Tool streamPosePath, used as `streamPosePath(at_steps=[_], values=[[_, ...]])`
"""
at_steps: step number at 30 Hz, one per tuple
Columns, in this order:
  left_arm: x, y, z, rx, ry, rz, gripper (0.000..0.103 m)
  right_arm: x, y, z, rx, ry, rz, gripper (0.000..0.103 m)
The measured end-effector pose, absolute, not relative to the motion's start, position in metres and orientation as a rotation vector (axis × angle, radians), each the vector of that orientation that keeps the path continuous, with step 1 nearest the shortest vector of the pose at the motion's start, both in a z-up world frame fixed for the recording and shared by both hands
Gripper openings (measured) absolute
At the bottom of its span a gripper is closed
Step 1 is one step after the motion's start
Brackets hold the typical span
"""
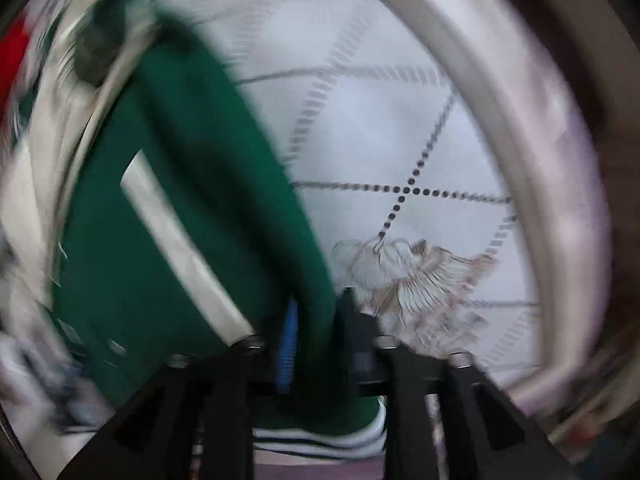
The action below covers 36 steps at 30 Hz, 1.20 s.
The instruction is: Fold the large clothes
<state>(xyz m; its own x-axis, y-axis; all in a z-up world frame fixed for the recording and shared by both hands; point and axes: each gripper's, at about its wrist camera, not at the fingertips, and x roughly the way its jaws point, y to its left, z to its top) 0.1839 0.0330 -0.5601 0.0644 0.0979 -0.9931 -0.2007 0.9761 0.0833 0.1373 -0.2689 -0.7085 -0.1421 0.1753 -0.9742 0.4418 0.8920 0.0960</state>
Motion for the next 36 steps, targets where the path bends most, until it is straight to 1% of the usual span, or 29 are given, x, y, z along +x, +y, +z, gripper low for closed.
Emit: streamPosePath(at_steps=[1, 2, 3, 5, 6, 7, 8, 10, 11, 12, 13, 14, 17, 21, 22, 24, 26, 27, 28, 30, 31, 32, 34, 36], values=[[0.175, 0.026, -0.557, -0.066, 1.499, 0.211, 0.103, 0.132, -0.247, -0.691, 0.456, 1.689, -0.193, 0.044], [0.166, 0.020, -0.558, -0.050, 1.510, 0.199, 0.103, 0.128, -0.233, -0.684, 0.460, 1.684, -0.155, 0.048], [0.156, 0.013, -0.559, -0.034, 1.528, 0.179, 0.103, 0.120, -0.209, -0.679, 0.489, 1.698, -0.070, 0.048], [0.138, 0.004, -0.568, -0.011, 1.567, 0.160, 0.103, 0.108, -0.166, -0.691, 0.540, 1.761, 0.072, 0.049], [0.128, 0.001, -0.574, -0.017, 1.591, 0.153, 0.103, 0.100, -0.140, -0.705, 0.548, 1.797, 0.125, 0.049], [0.121, 0.000, -0.579, -0.024, 1.605, 0.150, 0.103, 0.098, -0.122, -0.717, 0.532, 1.822, 0.147, 0.049], [0.117, -0.001, -0.582, -0.022, 1.610, 0.149, 0.103, 0.096, -0.111, -0.728, 0.497, 1.834, 0.156, 0.051], [0.111, -0.002, -0.585, -0.016, 1.605, 0.142, 0.103, 0.092, -0.081, -0.736, 0.331, 1.816, 0.132, 0.056], [0.111, -0.002, -0.585, -0.015, 1.602, 0.140, 0.103, 0.090, -0.070, -0.729, 0.265, 1.778, 0.093, 0.054], [0.110, -0.001, -0.585, -0.019, 1.603, 0.134, 0.103, 0.088, -0.065, -0.724, 0.248, 1.750, 0.067, 0.046], [0.109, -0.001, -0.586, -0.025, 1.602, 0.127, 0.103, 0.087, -0.061, -0.720, 0.230, 1.744, 0.047, 0.013], [0.108, -0.002, -0.584, -0.028, 1.601, 0.121, 0.103, 0.085, -0.060, -0.719, 0.221, 1.748, 0.026, 0.009], [0.104, 0.012, -0.586, -0.020, 1.596, 0.103, 0.103, 0.088, -0.049, -0.712, 0.279, 1.763, 0.004, 0.004], [0.100, 0.033, -0.584, 0.008, 1.603, 0.096, 0.103, 0.097, -0.036, -0.698, 0.301, 1.790, 0.100, 0.003], [0.098, 0.043, -0.583, 0.014, 1.605, 0.099, 0.103, 0.101, -0.037, -0.697, 0.310, 1.804, 0.112, 0.002], [0.100, 0.056, -0.582, 0.015, 1.608, 0.105, 0.103, 0.105, -0.015, -0.702, 0.352, 1.855, 0.165, 0.000], [0.101, 0.069, -0.577, 0.018, 1.609, 0.117, 0.103, 0.105, -0.009, -0.695, 0.273, 1.855, 0.228, 0.001], [0.103, 0.076, -0.575, 0.019, 1.609, 0.123, 0.103, 0.107, -0.007, -0.693, 0.295, 1.871, 0.251, 0.001], [0.106, 0.083, -0.572, 0.015, 1.602, 0.130, 0.103, 0.110, -0.021, -0.686, 0.389, 1.884, 0.279, 0.001], [0.112, 0.095, -0.562, -0.004, 1.575, 0.145, 0.103, 0.116, -0.058, -0.667, 0.513, 1.853, 0.259, 0.023], [0.118, 0.101, -0.557, -0.013, 1.558, 0.154, 0.103, 0.119, -0.081, -0.655, 0.505, 1.818, 0.202, 0.051], [0.123, 0.105, -0.553, -0.022, 1.541, 0.163, 0.103, 0.122, -0.106, -0.642, 0.469, 1.778, 0.128, 0.067], [0.139, 0.112, -0.546, -0.037, 1.499, 0.184, 0.103, 0.125, -0.148, -0.630, 0.403, 1.739, -0.003, 0.068], [0.168, 0.118, -0.542, 0.014, 1.437, 0.240, 0.103, 0.114, -0.200, -0.628, 0.385, 1.722, -0.147, 0.068]])
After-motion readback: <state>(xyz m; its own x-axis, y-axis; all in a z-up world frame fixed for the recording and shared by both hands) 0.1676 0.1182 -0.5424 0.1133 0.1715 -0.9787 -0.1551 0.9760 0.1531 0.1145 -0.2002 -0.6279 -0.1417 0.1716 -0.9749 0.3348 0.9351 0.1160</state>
